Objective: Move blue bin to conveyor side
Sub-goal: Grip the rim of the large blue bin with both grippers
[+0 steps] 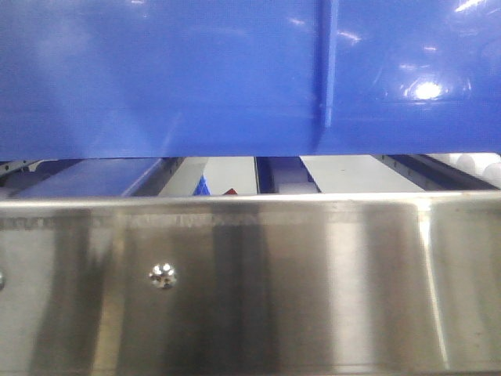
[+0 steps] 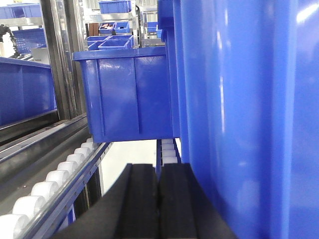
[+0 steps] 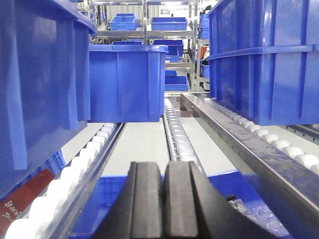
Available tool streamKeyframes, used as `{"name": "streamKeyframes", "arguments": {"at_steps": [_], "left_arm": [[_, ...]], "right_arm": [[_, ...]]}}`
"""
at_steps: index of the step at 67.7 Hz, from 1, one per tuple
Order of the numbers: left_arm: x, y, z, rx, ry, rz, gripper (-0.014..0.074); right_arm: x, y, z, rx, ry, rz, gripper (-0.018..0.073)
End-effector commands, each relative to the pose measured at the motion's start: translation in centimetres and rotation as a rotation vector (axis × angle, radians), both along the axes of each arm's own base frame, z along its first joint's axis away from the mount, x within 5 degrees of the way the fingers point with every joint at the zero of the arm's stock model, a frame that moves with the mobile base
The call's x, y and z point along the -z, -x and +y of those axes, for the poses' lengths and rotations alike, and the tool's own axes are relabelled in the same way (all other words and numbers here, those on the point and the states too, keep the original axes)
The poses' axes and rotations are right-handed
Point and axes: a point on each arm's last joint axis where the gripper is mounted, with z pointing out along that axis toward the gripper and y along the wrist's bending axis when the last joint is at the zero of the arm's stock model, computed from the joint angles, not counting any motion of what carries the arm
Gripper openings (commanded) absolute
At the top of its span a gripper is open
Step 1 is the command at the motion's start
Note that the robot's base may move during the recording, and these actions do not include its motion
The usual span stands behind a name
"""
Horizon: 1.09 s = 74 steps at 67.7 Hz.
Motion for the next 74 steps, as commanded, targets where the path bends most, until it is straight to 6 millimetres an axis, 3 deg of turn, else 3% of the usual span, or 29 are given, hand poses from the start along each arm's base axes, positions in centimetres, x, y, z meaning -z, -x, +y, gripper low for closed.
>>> {"name": "streamKeyframes", "arguments": {"at_steps": [1, 42, 69, 74], "left_arm": [[-0.1, 0.0, 0.0, 0.005, 0.003, -0.012, -0.0018], [-0.3, 0.0, 0.0, 0.006, 0.002, -0.031, -0.0018], [-1.4, 0.2, 0.0, 0.004, 0.026, -0.154, -0.0018], [-1.8, 0.3, 0.0, 0.004, 0.047, -0.161, -0.0018]], "right_arm": [[-0.2, 0.0, 0.0, 0.006, 0.015, -0.022, -0.0098], [-0.3, 0.0, 0.0, 0.007, 0.014, -0.029, -0.0098], [-1.3, 0.2, -0.2, 0.017, -0.016, -0.142, -0.0098], [-2.7, 0.5, -0.1, 0.013, -0.016, -0.157, -0.0098]]}}
